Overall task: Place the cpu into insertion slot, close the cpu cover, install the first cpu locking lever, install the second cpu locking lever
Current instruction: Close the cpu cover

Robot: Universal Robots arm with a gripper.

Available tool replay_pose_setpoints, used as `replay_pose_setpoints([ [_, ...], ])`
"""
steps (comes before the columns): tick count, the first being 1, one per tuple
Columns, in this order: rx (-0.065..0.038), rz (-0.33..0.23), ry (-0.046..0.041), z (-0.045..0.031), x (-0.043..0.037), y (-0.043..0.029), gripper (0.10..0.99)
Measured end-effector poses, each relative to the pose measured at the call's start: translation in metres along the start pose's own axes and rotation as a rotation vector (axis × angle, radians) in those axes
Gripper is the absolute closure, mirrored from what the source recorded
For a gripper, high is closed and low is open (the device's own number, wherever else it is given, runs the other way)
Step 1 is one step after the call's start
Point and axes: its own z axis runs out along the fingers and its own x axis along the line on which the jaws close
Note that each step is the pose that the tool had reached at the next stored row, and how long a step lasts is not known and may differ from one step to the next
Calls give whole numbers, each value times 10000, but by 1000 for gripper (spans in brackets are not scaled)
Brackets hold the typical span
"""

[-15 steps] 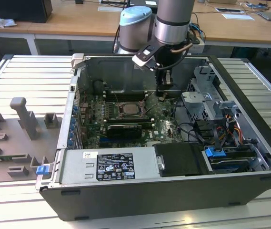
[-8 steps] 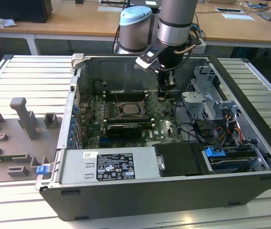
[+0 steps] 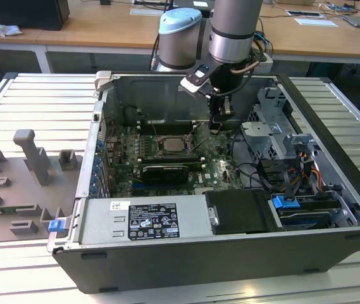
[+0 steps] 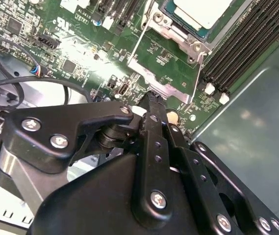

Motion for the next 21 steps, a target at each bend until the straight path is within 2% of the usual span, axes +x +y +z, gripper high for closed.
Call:
replay_pose_setpoints([
  [2,2,-2,-2,4,2,-22,980],
  [7,2,-2,-2,2,10,-160,980],
  [21,2,-1,-2,19,28,-489,980],
])
